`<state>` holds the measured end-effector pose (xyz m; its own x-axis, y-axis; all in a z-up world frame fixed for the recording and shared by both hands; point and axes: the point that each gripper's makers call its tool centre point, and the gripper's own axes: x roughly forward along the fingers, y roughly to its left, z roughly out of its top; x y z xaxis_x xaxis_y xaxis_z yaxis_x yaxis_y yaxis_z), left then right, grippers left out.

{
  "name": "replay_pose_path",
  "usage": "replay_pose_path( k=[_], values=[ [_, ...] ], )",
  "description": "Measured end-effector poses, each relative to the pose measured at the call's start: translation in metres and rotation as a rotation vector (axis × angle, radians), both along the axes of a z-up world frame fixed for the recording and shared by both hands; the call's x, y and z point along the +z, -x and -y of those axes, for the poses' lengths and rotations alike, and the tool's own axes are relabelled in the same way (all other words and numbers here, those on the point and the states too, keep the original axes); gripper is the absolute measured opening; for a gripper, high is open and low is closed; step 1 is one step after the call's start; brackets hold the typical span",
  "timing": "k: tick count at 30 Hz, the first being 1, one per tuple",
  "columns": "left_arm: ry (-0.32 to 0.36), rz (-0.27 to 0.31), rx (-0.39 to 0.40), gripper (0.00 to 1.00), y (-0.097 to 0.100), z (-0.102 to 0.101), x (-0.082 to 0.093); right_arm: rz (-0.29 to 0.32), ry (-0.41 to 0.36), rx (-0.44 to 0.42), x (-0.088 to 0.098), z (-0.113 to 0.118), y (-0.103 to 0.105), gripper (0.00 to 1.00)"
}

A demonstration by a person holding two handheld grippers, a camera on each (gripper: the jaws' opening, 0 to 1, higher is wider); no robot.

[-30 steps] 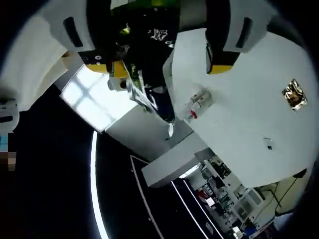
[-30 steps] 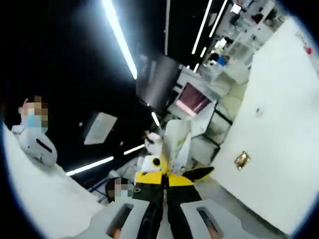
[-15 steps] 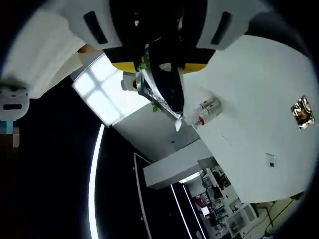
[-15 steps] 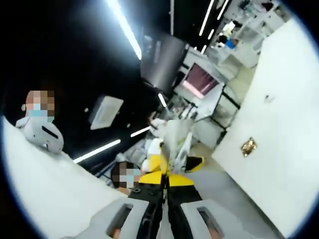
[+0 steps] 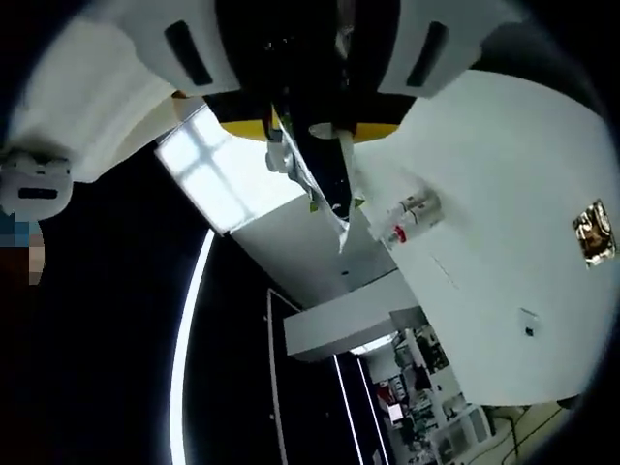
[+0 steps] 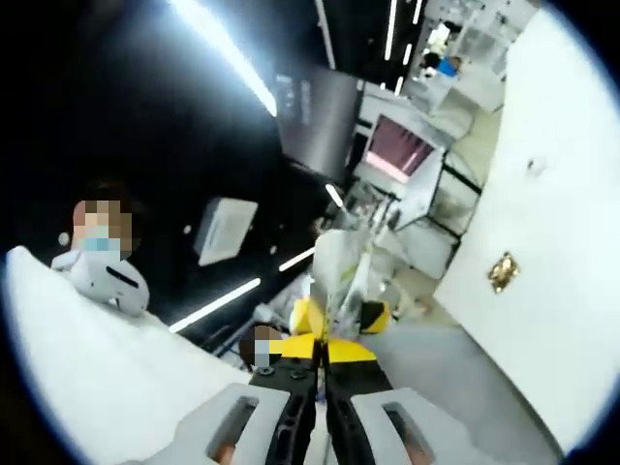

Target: Arrange the skincare products in the storage area until every visible bottle or jar stands upright without overlapping.

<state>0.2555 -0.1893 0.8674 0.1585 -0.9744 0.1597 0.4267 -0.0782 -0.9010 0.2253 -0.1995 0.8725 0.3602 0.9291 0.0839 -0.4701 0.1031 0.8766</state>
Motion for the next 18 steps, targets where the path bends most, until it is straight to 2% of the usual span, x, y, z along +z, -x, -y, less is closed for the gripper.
replay_pose_path(
  k=[4,9,10,11,12,14,16,18],
  values=[
    [0.01,-0.045,0.026,0.12,-0.008,-0.004,-0.001,-0.008,0.016,-0.014,-0.002,0.006,-0.004,0.0],
    [-0.009,-0.045,0.04,0.02,-0.008,-0.004,-0.004,-0.015,0.054,-0.053,-0.01,0.009,-0.007,0.0],
    [0.005,-0.034,0.063,0.0,-0.011,-0.008,-0.002,-0.02,0.058,-0.072,-0.012,0.009,-0.007,0.04],
    [-0.005,-0.033,0.067,0.0,-0.011,-0.008,-0.004,-0.023,0.049,-0.096,-0.012,0.007,-0.008,0.07],
    [-0.019,-0.03,0.078,0.0,-0.013,-0.008,-0.006,-0.024,0.071,-0.113,-0.015,0.005,-0.008,0.09],
    [-0.04,-0.032,0.112,0.0,-0.02,-0.009,-0.01,0.008,0.097,-0.133,-0.016,0.001,-0.009,0.22],
    [-0.037,-0.039,0.113,0.0,-0.021,-0.011,-0.011,-0.006,0.134,-0.115,-0.023,-0.007,-0.007,0.32],
    [-0.038,-0.041,0.115,0.0,-0.02,-0.01,-0.011,0.005,0.187,-0.112,-0.031,-0.01,-0.009,0.26]
  ],
)
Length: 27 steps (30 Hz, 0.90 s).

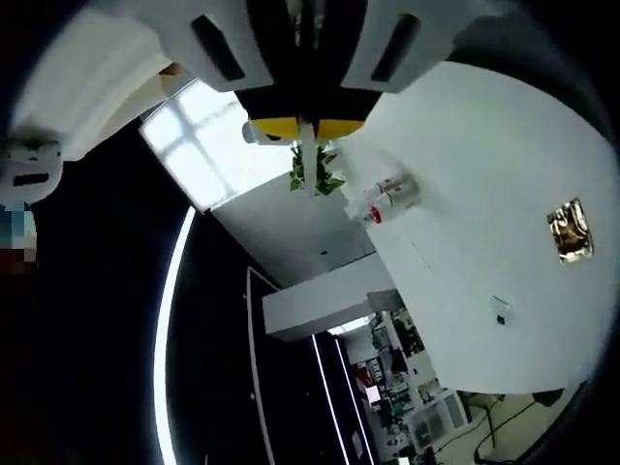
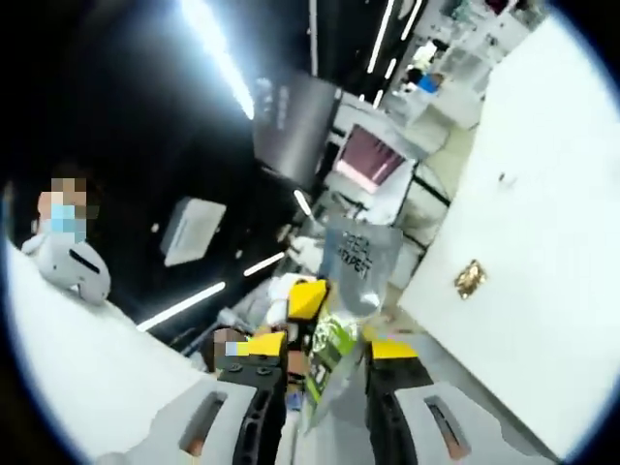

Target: Arrange the skincare products in the storage area until every visible bottle or jar stands upright without overlapping.

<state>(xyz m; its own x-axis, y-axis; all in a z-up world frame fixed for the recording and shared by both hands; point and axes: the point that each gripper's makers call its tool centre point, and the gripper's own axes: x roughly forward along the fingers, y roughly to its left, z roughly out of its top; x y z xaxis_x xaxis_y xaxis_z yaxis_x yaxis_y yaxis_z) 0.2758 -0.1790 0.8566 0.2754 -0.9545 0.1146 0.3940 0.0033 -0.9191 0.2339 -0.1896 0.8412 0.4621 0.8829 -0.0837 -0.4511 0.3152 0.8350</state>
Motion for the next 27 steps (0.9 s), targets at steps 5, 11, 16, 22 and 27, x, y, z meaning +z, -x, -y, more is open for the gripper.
replay_pose_path(
  k=[5,11,16,22,27],
  values=[
    [-0.003,0.022,0.006,0.0,0.0,0.0,0.001,-0.05,-0.016,-0.01,-0.01,-0.01,-0.001,0.2],
    [-0.01,0.004,0.021,0.0,-0.003,-0.001,-0.001,-0.113,-0.118,0.0,-0.004,-0.007,0.006,0.07],
    [-0.012,0.004,0.047,0.0,-0.007,-0.003,-0.001,-0.088,-0.214,-0.053,0.012,0.006,-0.001,0.06],
    [-0.009,-0.012,0.053,0.0,-0.009,-0.004,-0.002,-0.103,-0.237,-0.085,0.013,0.013,-0.006,0.03],
    [-0.009,-0.017,0.065,0.0,-0.011,-0.005,-0.002,-0.112,-0.275,-0.124,0.013,0.02,-0.011,0.01]
  ],
)
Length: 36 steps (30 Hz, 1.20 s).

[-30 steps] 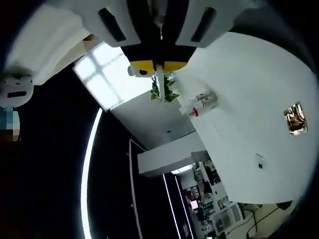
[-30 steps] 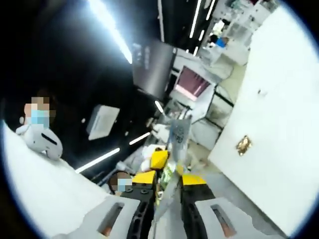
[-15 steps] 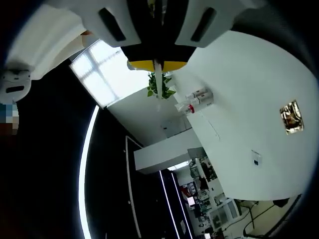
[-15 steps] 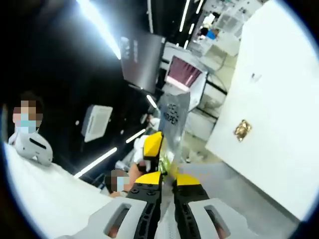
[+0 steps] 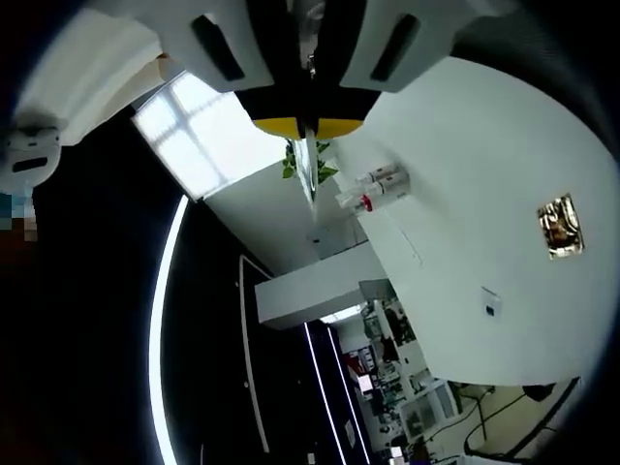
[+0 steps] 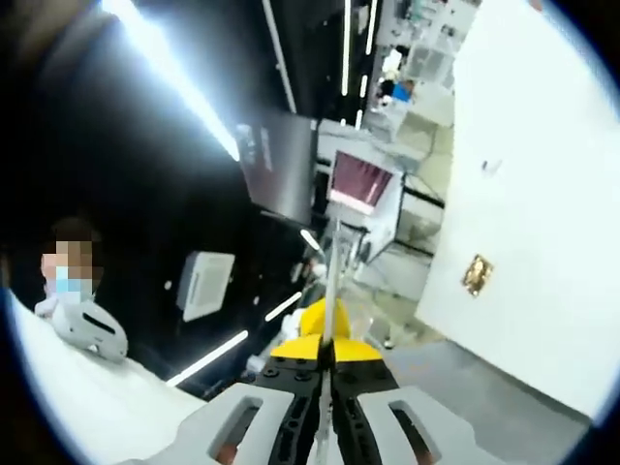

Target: Arrange the skincare products in the storage area until every visible bottle or jar stands upright without overlapping.

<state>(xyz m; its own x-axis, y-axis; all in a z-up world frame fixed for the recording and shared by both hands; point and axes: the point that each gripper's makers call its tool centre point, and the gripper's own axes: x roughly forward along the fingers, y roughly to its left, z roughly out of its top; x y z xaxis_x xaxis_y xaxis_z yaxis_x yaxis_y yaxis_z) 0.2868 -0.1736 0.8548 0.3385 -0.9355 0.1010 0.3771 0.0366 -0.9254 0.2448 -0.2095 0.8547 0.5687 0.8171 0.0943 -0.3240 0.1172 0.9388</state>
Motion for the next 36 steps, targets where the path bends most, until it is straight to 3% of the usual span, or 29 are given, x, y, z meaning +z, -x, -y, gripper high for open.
replay_pose_path(
  k=[4,6,11,13,15,20,22,24,28,30,31,33,36],
  values=[
    [0.002,-0.009,0.005,0.0,-0.001,0.0,-0.001,-0.011,0.001,0.006,0.0,-0.001,-0.002,0.0],
    [0.031,-0.07,0.008,0.0,-0.004,-0.001,0.0,-0.018,0.0,0.002,0.0,-0.002,-0.005,0.0],
    [-0.01,0.028,-0.083,0.02,0.014,0.01,0.002,-0.017,-0.017,-0.005,0.003,-0.005,-0.011,0.0],
    [-0.026,0.039,-0.081,0.02,0.013,0.013,0.001,-0.024,-0.02,-0.008,0.003,-0.005,-0.014,0.0],
    [0.006,0.02,-0.092,0.0,0.015,0.011,0.004,-0.015,-0.021,-0.003,0.004,-0.006,-0.014,0.0],
    [0.017,0.027,-0.029,0.0,0.007,0.003,0.006,0.048,0.01,-0.017,0.009,-0.015,-0.019,0.07],
    [0.026,-0.006,0.032,0.0,-0.003,-0.003,0.004,0.039,0.03,0.061,0.004,-0.027,-0.008,0.14],
    [0.051,-0.025,0.038,0.0,-0.007,-0.006,0.005,0.05,0.097,0.107,-0.004,-0.041,0.001,0.16],
    [0.01,-0.005,0.006,0.0,-0.001,0.002,0.003,0.033,0.072,0.065,-0.005,-0.048,-0.007,0.12],
    [0.001,-0.003,0.008,0.0,-0.002,0.002,0.0,0.028,0.081,0.06,-0.009,-0.047,-0.01,0.03],
    [0.004,-0.009,0.01,0.0,-0.002,0.001,0.0,0.013,0.046,0.063,-0.006,-0.047,-0.011,0.01],
    [0.016,-0.028,0.004,0.0,-0.001,0.002,0.001,0.039,0.091,0.05,-0.007,-0.045,-0.01,0.0],
    [-0.026,0.043,-0.014,0.0,0.003,0.007,0.002,0.03,0.096,0.053,-0.006,-0.04,-0.007,0.0]
  ],
)
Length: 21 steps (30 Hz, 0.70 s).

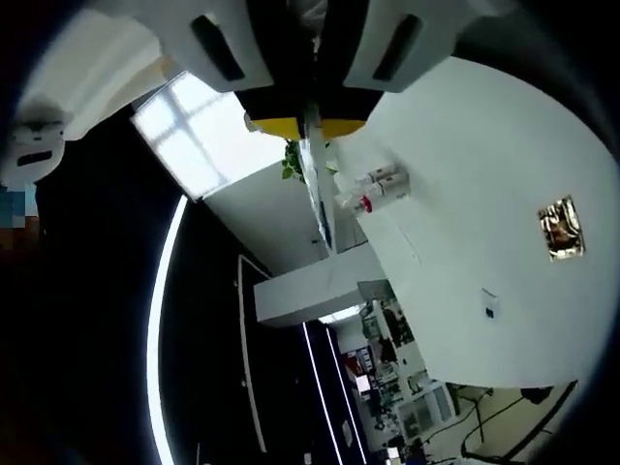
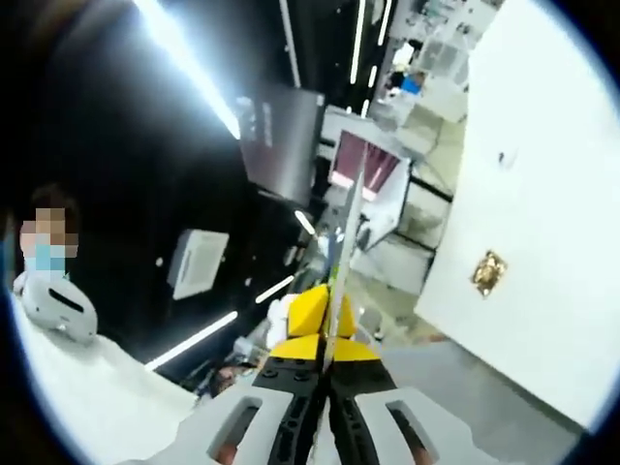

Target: Arrange the skincare products in the storage area until every visible bottle or jar stands upright without overlapping.

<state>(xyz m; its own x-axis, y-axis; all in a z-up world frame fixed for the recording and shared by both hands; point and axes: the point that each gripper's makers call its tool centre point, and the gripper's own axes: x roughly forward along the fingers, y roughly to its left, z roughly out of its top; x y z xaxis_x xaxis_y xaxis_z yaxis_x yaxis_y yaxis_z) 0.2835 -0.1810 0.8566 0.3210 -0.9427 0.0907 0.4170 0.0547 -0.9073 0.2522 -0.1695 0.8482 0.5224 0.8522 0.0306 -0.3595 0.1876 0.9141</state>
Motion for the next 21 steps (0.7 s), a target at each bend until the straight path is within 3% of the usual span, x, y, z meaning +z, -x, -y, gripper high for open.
replay_pose_path(
  k=[4,7,10,13,15,18,21],
  values=[
    [-0.021,0.026,-0.018,0.0,0.004,0.002,-0.001,-0.009,0.022,0.02,0.0,0.002,0.002,0.0],
    [0.02,0.042,-0.002,0.0,0.003,-0.004,0.006,0.001,-0.014,0.03,0.007,0.0,0.004,0.01],
    [0.05,-0.026,0.08,0.0,-0.013,-0.014,0.005,-0.006,0.003,0.002,0.004,0.003,0.002,0.05],
    [0.05,-0.003,0.068,0.0,-0.01,-0.012,0.007,-0.011,-0.023,-0.022,0.007,0.004,0.0,0.01],
    [0.035,0.013,0.073,0.0,-0.011,-0.011,0.006,0.011,0.031,-0.047,0.003,0.006,-0.003,0.0],
    [0.053,0.022,0.052,0.0,-0.007,-0.011,0.009,0.035,0.041,-0.055,0.005,0.006,0.001,0.0],
    [0.055,0.078,0.036,0.0,-0.004,-0.009,0.017,0.055,0.038,-0.056,0.012,0.008,0.002,0.0]
  ],
)
